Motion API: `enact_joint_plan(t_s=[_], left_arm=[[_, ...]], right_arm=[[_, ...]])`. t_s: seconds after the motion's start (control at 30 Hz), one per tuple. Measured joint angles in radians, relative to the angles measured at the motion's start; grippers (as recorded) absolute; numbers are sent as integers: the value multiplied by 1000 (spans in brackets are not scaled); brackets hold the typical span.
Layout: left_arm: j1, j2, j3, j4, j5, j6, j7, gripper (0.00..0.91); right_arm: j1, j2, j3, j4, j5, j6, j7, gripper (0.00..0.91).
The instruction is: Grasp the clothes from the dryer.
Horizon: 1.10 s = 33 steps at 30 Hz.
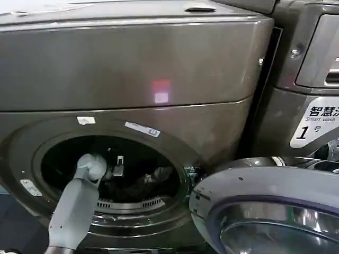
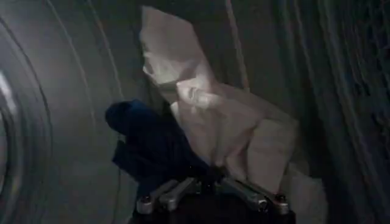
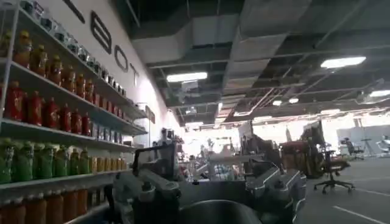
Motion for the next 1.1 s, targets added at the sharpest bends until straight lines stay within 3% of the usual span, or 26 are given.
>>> enact_joint_plan(t_s=[0.27,0.8,1.1], left_arm=[[-19,-39,-9,6,-91,57,-177,0],[64,-202,-68,-158,-421,305,-917,0],[106,-267,-91,-272,-587,363,-1230,0]], right_arm=[[-5,2,1,-2,3,10,-13,907],[-10,13,-15,34,6,66,-62,907],[-12,17,-21,49,9,104,-72,907]])
